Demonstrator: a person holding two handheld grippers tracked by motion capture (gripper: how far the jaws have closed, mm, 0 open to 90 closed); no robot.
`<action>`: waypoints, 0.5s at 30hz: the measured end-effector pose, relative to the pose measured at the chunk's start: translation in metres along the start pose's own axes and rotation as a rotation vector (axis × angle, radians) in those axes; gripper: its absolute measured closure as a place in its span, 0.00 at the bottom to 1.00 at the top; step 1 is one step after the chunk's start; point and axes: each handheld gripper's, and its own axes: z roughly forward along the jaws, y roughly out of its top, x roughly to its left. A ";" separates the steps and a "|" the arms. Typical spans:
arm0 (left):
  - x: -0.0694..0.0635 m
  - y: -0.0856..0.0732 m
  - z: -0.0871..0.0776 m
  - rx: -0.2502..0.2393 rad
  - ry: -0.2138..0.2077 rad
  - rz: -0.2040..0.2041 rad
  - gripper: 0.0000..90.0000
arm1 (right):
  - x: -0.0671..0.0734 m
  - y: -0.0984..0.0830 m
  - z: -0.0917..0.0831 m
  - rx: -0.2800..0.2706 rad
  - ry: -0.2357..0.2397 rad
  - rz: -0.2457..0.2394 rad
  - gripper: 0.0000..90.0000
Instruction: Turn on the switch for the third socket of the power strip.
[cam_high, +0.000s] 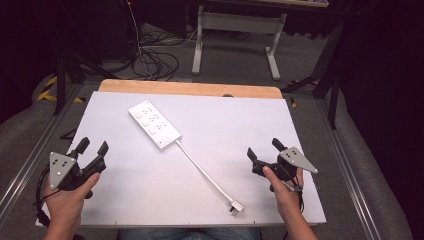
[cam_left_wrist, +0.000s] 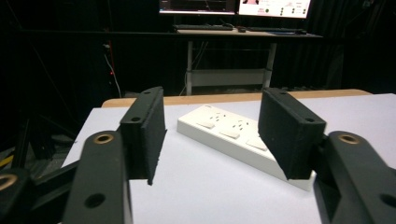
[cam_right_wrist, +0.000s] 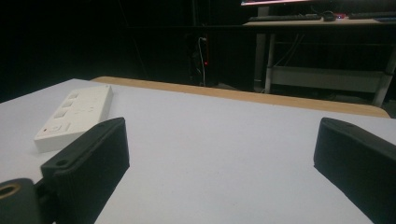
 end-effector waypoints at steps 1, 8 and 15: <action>0.000 0.000 0.000 0.001 -0.004 0.001 0.50 | 0.000 0.000 0.000 0.000 0.000 -0.001 0.04; 0.001 0.001 -0.001 0.013 -0.019 -0.011 0.59 | 0.000 0.000 0.000 0.000 0.001 0.000 0.04; 0.002 0.001 -0.001 0.041 -0.031 -0.027 0.67 | 0.000 0.000 0.000 0.000 0.002 0.001 0.04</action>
